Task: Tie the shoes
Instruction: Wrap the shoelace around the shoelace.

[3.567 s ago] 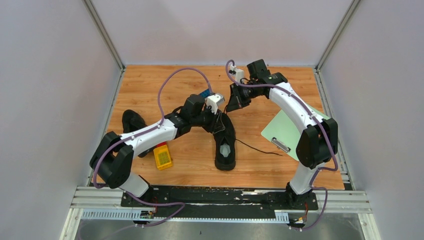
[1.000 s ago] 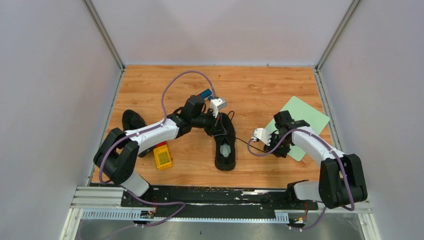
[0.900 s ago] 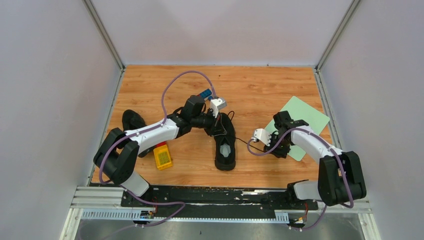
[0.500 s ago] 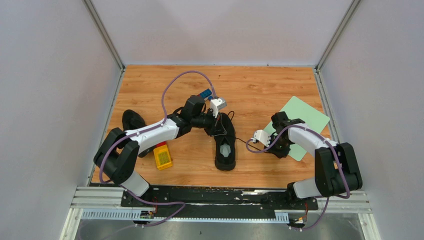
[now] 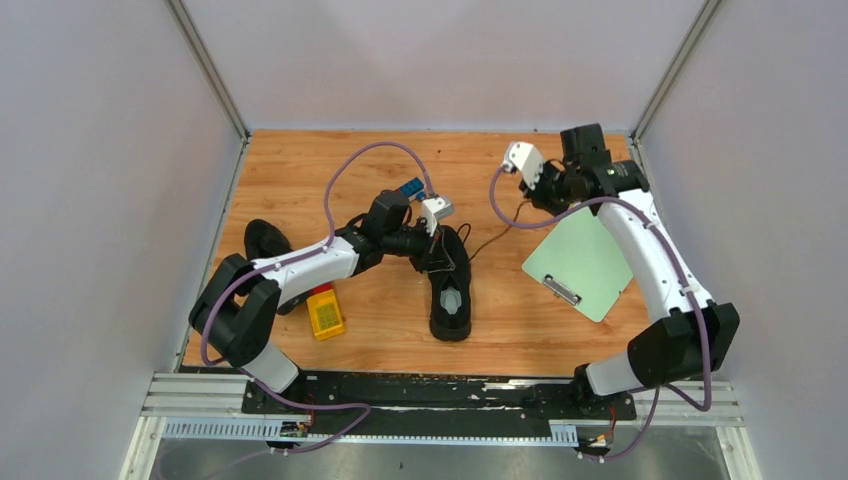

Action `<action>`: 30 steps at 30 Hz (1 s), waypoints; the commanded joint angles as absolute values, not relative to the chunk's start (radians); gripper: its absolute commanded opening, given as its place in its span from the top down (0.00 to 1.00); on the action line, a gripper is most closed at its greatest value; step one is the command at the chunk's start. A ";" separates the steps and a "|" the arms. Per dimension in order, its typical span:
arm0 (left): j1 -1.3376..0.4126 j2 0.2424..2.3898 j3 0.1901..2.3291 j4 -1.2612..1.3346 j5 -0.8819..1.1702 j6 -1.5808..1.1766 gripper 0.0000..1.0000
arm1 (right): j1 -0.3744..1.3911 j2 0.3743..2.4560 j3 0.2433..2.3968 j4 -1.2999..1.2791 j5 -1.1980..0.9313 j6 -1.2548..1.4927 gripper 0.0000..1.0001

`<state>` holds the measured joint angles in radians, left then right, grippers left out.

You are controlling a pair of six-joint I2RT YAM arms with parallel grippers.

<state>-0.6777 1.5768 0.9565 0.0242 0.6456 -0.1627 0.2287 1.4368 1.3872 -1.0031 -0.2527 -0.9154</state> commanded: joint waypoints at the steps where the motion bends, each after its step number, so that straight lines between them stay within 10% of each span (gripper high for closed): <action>1: -0.677 1.581 0.986 0.062 0.740 -0.122 1.00 | 0.281 1.515 1.630 -1.092 -0.428 -0.727 1.00; 30: -0.635 1.589 0.973 0.113 0.822 -0.163 1.00 | 0.765 1.302 1.564 -1.184 -0.500 -0.737 1.00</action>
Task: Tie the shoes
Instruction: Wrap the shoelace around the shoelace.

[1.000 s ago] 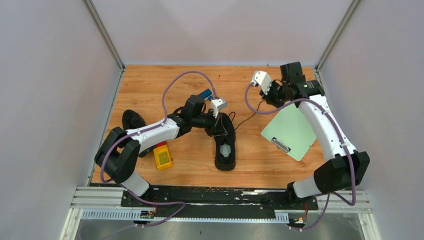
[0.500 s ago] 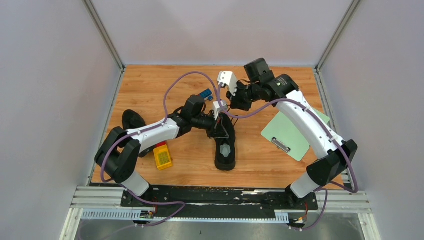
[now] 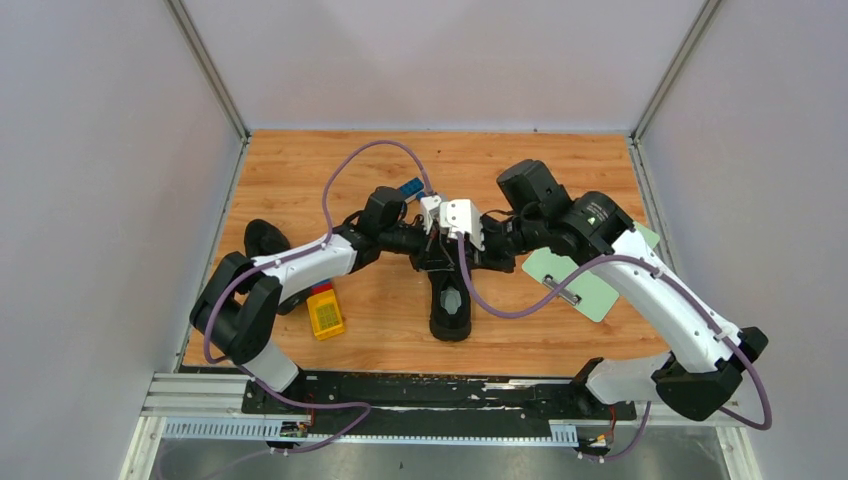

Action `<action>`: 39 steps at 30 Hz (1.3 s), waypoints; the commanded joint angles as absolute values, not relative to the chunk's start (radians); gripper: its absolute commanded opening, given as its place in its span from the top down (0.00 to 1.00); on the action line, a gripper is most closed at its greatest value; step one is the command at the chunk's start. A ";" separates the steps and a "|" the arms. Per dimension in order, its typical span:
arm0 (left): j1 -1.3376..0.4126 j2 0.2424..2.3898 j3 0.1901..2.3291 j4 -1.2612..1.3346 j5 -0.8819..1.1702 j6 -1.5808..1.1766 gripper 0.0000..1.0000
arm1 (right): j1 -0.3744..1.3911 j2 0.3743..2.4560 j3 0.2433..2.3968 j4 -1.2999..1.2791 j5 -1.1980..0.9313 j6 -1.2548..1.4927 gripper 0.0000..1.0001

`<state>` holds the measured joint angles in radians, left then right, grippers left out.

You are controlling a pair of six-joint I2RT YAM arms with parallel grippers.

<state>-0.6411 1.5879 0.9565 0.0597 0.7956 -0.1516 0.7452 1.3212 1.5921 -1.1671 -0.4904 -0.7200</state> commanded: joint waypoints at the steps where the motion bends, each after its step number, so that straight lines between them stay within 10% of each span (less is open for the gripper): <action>1: -0.636 1.587 0.973 0.115 0.826 -0.162 1.00 | 0.765 1.303 1.564 -1.181 -0.492 -0.738 1.00; 18: -0.625 1.549 0.897 0.281 1.004 -0.195 1.00 | 0.459 1.471 1.632 -0.876 -0.400 -0.391 1.00; 39: -0.621 1.651 0.887 0.515 0.940 -0.443 1.00 | 0.512 1.325 1.469 -0.980 -0.888 -0.369 1.00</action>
<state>-0.6250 1.6413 0.8833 0.4114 0.9436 -0.3729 0.4931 1.3903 1.5158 -0.9081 -0.7574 -0.3271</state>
